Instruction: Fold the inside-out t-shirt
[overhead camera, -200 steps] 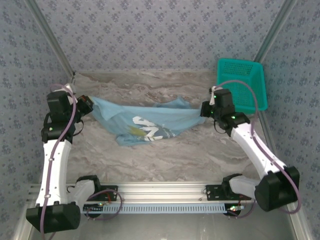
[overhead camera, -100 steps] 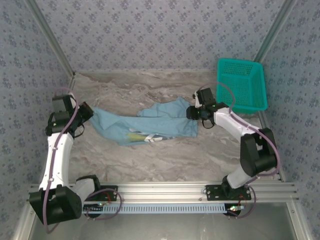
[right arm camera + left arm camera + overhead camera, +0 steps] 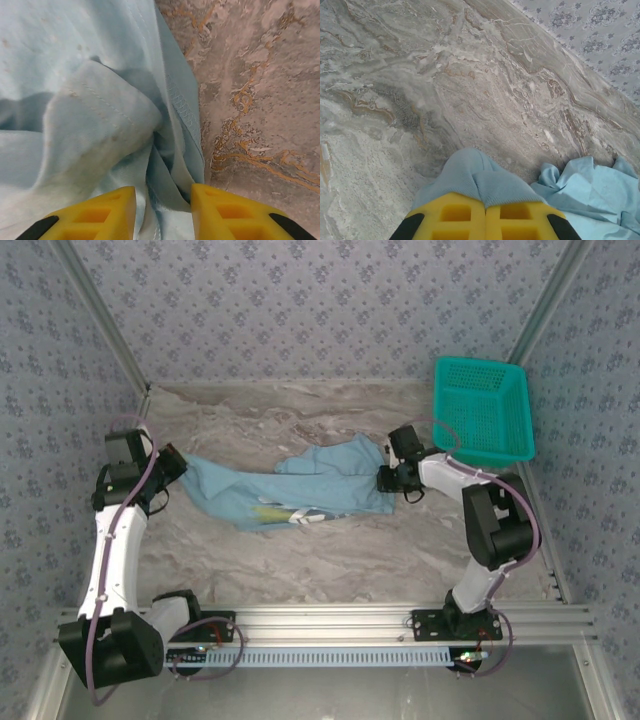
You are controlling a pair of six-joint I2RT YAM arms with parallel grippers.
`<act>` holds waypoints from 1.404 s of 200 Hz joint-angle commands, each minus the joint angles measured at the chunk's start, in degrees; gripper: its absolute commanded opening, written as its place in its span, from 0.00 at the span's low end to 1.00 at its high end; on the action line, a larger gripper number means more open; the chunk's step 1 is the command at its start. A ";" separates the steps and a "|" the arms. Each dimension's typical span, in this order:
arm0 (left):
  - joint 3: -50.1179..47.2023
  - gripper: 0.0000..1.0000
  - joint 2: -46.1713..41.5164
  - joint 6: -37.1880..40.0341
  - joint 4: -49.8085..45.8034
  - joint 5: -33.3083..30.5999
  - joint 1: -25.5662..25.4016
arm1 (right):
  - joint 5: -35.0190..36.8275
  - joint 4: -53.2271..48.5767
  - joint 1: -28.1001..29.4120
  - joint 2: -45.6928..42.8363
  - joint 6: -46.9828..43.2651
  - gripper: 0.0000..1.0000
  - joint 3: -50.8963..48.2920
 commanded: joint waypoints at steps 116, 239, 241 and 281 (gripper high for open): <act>0.54 0.00 -2.36 1.10 0.21 0.64 2.55 | 10.56 -10.62 -2.51 -20.24 -0.75 0.00 -4.31; -1.29 0.00 -2.81 0.48 0.14 1.70 4.03 | -9.09 0.61 -7.61 -25.41 7.87 0.34 -16.62; -1.37 0.00 -2.81 0.44 0.19 1.71 3.99 | -9.43 0.90 -7.41 -25.04 8.01 0.34 -16.37; -1.87 0.00 -2.81 0.13 0.86 2.43 3.98 | -12.69 4.59 -2.42 -18.08 8.38 0.38 -14.39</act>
